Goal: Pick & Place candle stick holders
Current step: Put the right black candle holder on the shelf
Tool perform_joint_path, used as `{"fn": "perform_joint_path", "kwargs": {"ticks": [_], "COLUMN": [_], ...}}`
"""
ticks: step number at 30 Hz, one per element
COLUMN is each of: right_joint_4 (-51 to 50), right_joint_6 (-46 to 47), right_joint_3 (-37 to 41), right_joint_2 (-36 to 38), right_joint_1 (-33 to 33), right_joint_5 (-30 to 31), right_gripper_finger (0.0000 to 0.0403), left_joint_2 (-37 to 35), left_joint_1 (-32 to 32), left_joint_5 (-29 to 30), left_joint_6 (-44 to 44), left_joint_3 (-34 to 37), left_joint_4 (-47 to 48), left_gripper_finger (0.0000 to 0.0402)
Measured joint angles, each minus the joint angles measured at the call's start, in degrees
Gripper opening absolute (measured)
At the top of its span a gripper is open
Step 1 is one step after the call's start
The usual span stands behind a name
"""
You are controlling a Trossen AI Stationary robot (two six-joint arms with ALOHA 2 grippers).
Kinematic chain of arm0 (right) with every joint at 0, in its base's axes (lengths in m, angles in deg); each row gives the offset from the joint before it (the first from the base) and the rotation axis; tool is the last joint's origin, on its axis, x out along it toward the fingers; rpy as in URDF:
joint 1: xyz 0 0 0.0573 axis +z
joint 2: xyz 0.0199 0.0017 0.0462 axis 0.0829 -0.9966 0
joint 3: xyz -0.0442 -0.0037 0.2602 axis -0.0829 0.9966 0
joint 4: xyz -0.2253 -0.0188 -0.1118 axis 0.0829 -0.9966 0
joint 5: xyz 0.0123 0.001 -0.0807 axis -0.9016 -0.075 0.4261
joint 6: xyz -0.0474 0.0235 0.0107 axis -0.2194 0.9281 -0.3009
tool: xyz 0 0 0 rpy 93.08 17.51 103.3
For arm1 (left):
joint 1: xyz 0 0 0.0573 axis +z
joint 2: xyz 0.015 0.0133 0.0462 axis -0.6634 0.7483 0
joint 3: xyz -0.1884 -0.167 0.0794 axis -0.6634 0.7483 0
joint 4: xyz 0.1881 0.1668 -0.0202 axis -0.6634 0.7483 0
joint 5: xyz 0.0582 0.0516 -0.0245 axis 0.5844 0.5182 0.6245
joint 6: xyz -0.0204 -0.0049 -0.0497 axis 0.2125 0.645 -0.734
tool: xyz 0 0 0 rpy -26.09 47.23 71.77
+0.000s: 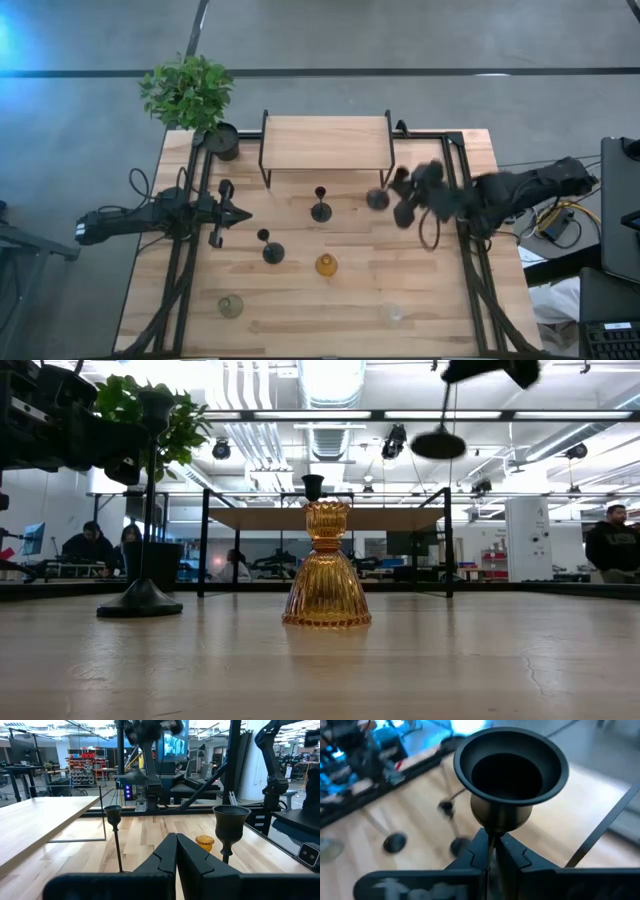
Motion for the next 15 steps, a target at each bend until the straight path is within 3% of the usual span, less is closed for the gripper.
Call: {"fn": "perform_joint_path", "kwargs": {"ticks": [4, 9, 15], "right_joint_4": [-0.1, -0.1, 0.1], "right_joint_6": [-9.4, -17.2, -24.8], "right_joint_3": [-4.9, -9.7, -15.7], "right_joint_2": [-0.3, -3.6, -10.0], "right_joint_1": [-9.3, -21.1, -30.1], "right_joint_5": [-3.6, -15.4, -23.4], "right_gripper_finger": [0.0011, 0.0011, 0.0011], "left_joint_2": [0.0, 0.0, 0.0], "left_joint_1": [0.0, 0.0, 0.0], "left_joint_5": [0.0, 0.0, 0.0], "left_joint_6": [0.0, 0.0, 0.0], "left_joint_3": [0.0, 0.0, 0.0], "left_joint_4": [0.0, 0.0, 0.0], "left_gripper_finger": [0.0014, 0.0014, 0.0014]}}
